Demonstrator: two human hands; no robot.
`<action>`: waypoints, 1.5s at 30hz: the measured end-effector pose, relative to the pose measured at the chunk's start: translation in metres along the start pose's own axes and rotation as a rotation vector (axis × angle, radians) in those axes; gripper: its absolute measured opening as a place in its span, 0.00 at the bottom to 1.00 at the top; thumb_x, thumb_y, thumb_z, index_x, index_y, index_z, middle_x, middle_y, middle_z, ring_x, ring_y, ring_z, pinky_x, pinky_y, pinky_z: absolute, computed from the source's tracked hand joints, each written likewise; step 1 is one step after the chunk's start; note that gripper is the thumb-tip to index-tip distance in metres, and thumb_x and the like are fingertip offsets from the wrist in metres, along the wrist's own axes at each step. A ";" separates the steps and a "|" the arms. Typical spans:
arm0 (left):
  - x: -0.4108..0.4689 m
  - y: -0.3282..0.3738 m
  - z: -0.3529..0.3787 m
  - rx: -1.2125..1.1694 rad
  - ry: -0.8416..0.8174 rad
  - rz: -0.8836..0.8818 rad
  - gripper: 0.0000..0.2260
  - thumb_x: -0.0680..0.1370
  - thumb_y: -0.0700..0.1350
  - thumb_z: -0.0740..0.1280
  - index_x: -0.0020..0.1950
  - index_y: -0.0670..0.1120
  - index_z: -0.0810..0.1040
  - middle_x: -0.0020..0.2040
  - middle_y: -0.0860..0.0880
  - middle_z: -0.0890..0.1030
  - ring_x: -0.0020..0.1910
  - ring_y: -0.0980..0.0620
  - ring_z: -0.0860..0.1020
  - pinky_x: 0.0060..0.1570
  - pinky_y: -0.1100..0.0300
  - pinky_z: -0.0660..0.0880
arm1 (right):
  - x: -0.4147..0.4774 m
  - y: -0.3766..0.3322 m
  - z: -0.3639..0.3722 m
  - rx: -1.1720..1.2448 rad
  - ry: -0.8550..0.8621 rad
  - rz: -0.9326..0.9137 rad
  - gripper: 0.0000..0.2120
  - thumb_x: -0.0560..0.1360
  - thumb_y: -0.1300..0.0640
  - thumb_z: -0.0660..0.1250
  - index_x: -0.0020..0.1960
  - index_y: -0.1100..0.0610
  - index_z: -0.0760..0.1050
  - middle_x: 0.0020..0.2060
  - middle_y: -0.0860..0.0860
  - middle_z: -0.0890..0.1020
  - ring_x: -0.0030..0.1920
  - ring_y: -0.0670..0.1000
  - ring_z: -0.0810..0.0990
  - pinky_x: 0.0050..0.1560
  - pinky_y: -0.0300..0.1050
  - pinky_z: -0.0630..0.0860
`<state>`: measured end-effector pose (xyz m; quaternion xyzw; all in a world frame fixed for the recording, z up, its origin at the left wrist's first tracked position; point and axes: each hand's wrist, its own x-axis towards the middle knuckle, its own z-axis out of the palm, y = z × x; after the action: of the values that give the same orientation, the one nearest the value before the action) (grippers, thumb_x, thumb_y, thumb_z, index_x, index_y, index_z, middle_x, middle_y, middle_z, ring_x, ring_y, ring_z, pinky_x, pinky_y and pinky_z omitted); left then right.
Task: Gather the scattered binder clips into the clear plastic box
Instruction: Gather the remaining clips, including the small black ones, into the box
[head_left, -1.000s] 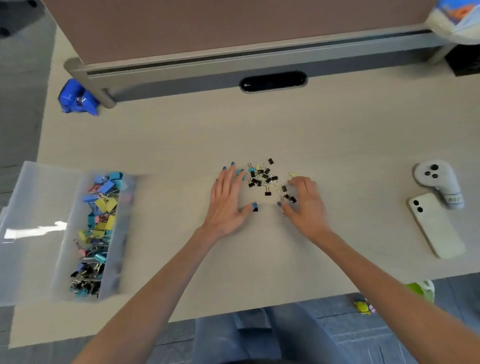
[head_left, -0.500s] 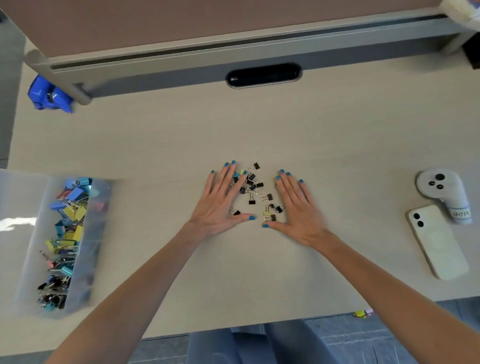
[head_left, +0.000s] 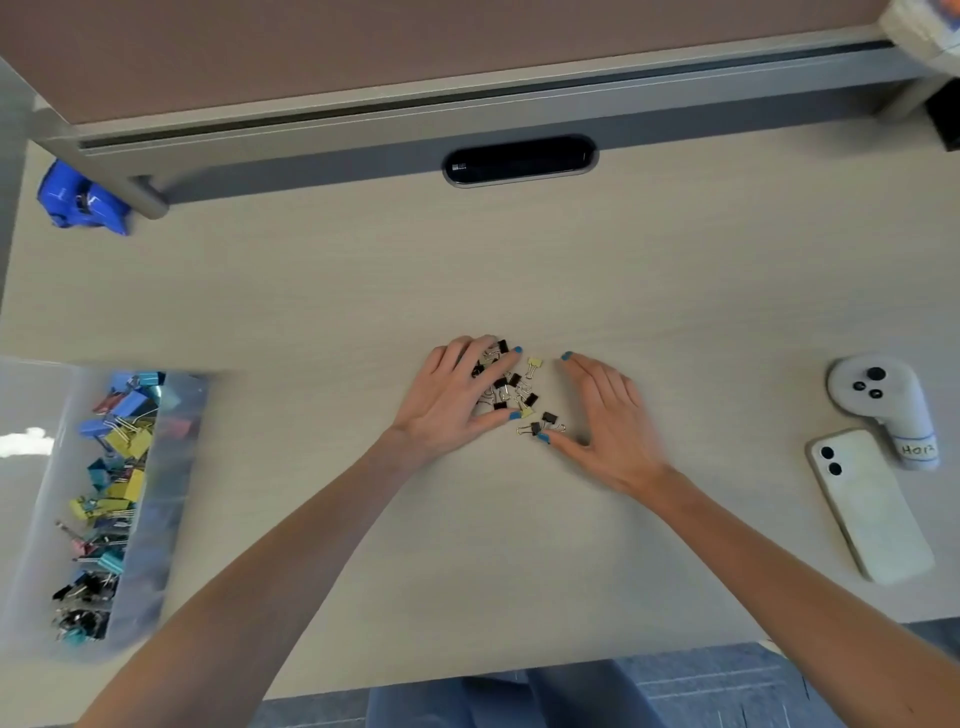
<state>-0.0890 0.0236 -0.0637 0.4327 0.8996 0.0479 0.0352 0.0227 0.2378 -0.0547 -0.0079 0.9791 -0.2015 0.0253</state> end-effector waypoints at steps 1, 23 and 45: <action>0.002 0.001 0.000 -0.005 0.022 -0.006 0.28 0.77 0.65 0.57 0.74 0.53 0.64 0.68 0.47 0.68 0.63 0.46 0.68 0.61 0.53 0.66 | -0.002 -0.001 0.001 -0.019 0.004 0.011 0.40 0.73 0.33 0.61 0.74 0.59 0.60 0.72 0.51 0.65 0.71 0.52 0.64 0.70 0.43 0.58; -0.003 0.015 0.012 0.103 0.351 -0.049 0.07 0.77 0.45 0.63 0.40 0.45 0.75 0.40 0.48 0.76 0.33 0.51 0.74 0.23 0.60 0.64 | 0.042 -0.011 0.031 -0.430 0.159 -0.257 0.18 0.79 0.44 0.56 0.55 0.57 0.73 0.50 0.53 0.76 0.48 0.55 0.74 0.47 0.48 0.69; 0.004 0.019 -0.026 -0.988 0.263 -0.801 0.21 0.82 0.47 0.58 0.30 0.47 0.56 0.24 0.55 0.58 0.25 0.54 0.55 0.26 0.61 0.54 | 0.040 -0.013 0.035 -0.498 0.159 -0.408 0.06 0.75 0.57 0.59 0.43 0.56 0.63 0.34 0.50 0.74 0.23 0.47 0.68 0.21 0.40 0.56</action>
<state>-0.0790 0.0371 -0.0354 -0.0128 0.8601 0.4918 0.1350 -0.0150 0.2109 -0.0838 -0.1938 0.9755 0.0432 -0.0949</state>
